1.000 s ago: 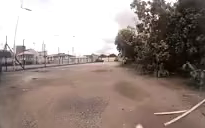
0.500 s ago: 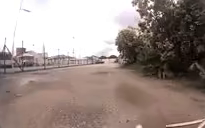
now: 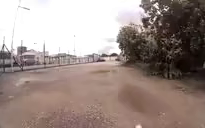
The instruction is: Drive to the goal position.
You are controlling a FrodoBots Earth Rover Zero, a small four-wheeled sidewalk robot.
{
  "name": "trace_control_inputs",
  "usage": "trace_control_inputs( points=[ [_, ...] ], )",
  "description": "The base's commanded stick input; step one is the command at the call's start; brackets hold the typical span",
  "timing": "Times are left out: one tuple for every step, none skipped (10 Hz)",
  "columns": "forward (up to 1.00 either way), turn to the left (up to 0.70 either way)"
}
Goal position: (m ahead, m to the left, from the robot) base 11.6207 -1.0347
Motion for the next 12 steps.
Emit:
trace_control_inputs(
  points=[
    [0.5,-0.01],
    [0.5,-0.01],
    [0.5,-0.01],
    [0.5,-0.01],
    [0.5,-0.01],
    [0.5,-0.01],
    [0.5,-0.01],
    [0.5,-0.01],
    [0.5,-0.01],
    [0.5,-0.01],
    [0.5,-0.01],
    [0.5,-0.01]
  ],
)
